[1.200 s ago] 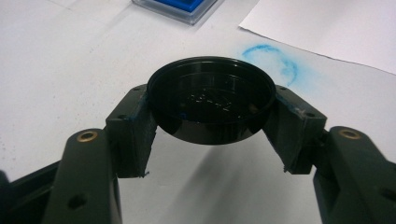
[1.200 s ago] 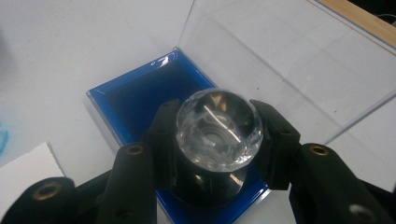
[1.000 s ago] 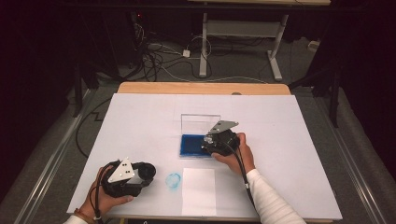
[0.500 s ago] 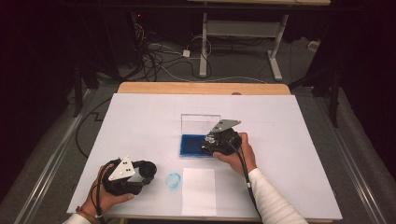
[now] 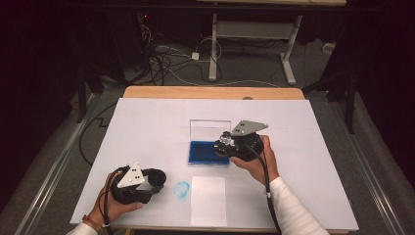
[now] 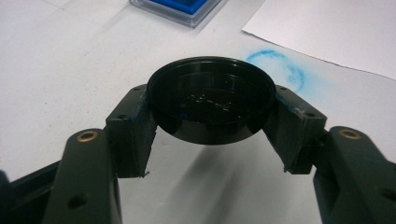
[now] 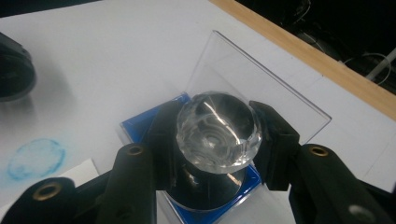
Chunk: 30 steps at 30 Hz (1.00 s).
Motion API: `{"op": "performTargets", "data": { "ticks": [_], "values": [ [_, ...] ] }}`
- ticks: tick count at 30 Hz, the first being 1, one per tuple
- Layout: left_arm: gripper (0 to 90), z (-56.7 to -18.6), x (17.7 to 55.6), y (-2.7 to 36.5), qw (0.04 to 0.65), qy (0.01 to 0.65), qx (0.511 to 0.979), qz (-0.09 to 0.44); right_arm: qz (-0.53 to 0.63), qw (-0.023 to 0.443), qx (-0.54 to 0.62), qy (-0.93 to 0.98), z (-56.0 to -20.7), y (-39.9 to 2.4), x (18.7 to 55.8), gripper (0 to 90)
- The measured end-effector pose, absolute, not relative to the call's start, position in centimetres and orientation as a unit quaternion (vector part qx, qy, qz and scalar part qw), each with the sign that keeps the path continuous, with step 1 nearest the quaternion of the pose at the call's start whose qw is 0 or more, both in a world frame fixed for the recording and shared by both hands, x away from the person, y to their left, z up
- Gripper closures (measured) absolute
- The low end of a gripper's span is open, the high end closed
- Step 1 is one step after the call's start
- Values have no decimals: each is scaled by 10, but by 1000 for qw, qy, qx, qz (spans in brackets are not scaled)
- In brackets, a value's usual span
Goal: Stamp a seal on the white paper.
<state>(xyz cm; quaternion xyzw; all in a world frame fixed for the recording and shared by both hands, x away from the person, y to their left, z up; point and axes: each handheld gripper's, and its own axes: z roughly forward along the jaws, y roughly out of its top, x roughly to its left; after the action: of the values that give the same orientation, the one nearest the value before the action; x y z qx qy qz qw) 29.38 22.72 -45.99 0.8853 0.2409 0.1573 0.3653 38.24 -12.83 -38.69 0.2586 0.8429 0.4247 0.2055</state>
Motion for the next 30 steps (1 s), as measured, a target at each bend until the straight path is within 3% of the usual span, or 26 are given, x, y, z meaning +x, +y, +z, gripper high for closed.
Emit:
{"op": "performTargets", "data": {
  "ticks": [13,30],
  "values": [
    [365,-454,291,216,374,234,883,161,460,210,214,836,-360,-135,345,568],
    [365,-450,292,182,395,205,883,146,484,198,193,831,-351,-143,320,569]
  ]
}}
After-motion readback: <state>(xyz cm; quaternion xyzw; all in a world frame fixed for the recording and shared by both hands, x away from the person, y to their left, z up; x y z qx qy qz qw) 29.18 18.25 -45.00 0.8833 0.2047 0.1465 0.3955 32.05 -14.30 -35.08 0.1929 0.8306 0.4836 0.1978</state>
